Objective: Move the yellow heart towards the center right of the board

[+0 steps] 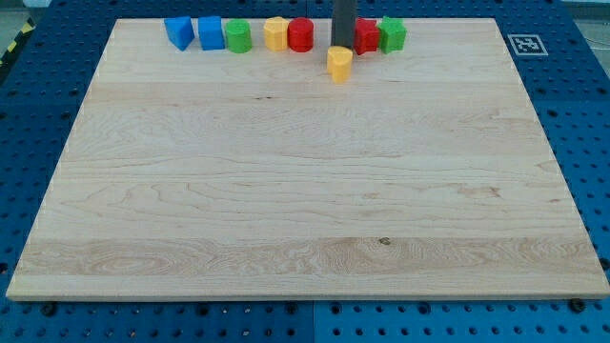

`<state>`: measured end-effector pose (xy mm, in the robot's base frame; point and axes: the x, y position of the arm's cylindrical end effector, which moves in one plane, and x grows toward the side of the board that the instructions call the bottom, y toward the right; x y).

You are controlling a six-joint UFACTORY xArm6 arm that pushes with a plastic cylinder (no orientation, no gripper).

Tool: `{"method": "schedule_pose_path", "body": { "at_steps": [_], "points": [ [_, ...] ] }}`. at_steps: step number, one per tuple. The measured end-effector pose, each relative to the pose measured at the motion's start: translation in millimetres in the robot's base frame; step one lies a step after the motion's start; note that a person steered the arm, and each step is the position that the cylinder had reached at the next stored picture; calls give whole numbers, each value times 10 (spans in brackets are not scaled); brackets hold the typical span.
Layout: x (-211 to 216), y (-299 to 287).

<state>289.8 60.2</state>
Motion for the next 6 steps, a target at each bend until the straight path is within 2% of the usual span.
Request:
{"method": "schedule_pose_path", "body": {
  "at_steps": [1, 2, 3, 4, 6],
  "points": [
    [228, 207],
    [29, 136],
    [-21, -250],
    [237, -349],
    [836, 1167]
  ]
}}
